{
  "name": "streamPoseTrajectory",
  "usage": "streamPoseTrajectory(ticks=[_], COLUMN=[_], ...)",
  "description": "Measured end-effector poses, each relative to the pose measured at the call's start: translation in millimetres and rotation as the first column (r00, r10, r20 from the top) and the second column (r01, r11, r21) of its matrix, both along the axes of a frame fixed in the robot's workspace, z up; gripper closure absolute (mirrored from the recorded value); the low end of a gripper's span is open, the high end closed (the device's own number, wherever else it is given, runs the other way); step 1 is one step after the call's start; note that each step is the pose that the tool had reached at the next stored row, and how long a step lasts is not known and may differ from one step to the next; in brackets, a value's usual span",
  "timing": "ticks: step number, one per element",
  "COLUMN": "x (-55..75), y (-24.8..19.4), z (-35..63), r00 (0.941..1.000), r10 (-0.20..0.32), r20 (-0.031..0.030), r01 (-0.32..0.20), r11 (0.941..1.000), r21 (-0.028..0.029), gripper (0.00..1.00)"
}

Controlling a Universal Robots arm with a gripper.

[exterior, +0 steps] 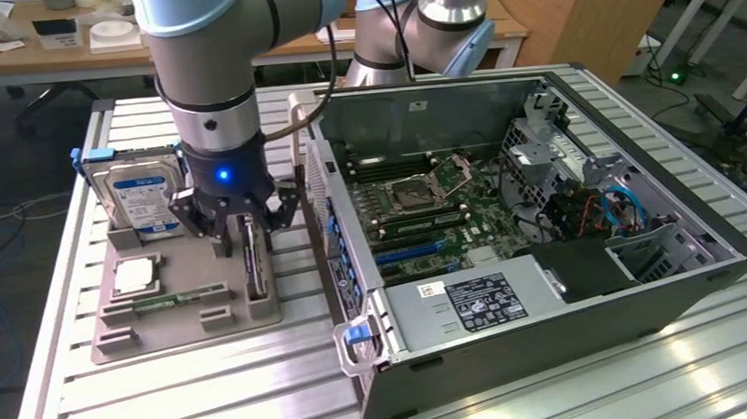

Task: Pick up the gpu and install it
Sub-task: 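Pick up the gpu and move the gpu toward the slot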

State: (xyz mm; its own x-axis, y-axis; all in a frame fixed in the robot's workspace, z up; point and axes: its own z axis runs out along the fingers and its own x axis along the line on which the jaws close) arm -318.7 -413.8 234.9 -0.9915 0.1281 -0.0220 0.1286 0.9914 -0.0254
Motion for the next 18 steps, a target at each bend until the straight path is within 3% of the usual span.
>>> streamPoseTrajectory(ticks=[5, 9, 18], x=[0.0, 0.2, 0.1], y=[1.1, 7.8, 8.1], z=[-5.3, -5.9, -16.4], r00=[1.0, 1.0, 1.0], r10=[0.0, 0.0, 0.005], r20=[-0.0002, 0.0, 0.0], r01=[0.0, 0.0, -0.005], r11=[1.0, 0.9999, 0.9999], r21=[-0.0007, -0.0141, -0.0149], gripper=[0.45, 0.45, 0.45])
